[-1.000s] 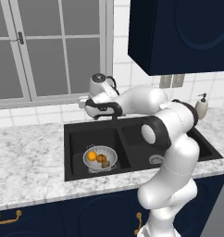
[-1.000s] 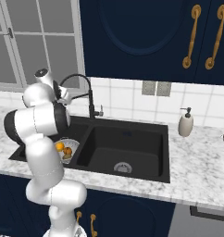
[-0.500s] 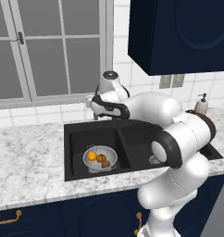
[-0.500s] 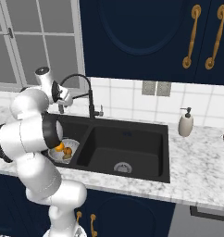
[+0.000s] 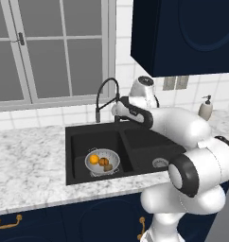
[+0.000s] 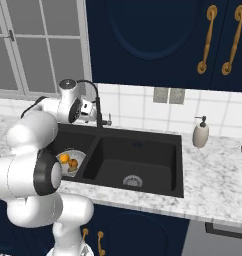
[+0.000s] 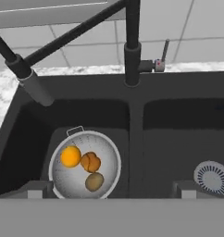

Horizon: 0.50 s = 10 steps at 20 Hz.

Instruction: Put the colander in the sink, put the peach, kiwi, orange in the colander, and turn on the sink faucet and pour water over the colander.

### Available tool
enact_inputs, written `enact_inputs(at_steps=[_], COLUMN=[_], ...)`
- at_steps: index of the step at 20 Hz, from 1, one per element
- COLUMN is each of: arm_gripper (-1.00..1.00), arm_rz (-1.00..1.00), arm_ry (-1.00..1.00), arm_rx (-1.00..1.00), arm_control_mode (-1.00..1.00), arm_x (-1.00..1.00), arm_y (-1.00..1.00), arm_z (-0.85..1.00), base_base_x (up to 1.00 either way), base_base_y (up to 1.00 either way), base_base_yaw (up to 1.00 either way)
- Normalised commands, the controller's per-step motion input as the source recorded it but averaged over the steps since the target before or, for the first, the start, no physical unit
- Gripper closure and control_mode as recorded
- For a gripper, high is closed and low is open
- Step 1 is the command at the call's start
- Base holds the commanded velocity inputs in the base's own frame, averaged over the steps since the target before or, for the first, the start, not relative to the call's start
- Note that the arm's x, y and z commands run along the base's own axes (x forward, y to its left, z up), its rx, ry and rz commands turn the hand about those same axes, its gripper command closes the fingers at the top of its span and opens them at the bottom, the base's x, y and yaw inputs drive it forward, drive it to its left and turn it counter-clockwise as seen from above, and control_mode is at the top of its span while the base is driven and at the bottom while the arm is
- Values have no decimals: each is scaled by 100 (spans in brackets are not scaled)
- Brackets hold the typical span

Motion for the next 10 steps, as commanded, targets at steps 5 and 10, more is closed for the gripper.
enact_inputs(at_steps=[5,10], arm_gripper=[-100,-100], arm_rz=[37,23], arm_ry=[-25,-23], arm_rx=[0,0], arm_control_mode=[-100,-100], arm_x=[-3,28], arm_y=[-80,-55], arm_z=[-19,-13], base_base_x=[0,0], base_base_y=[0,0], base_base_yaw=[0,0])
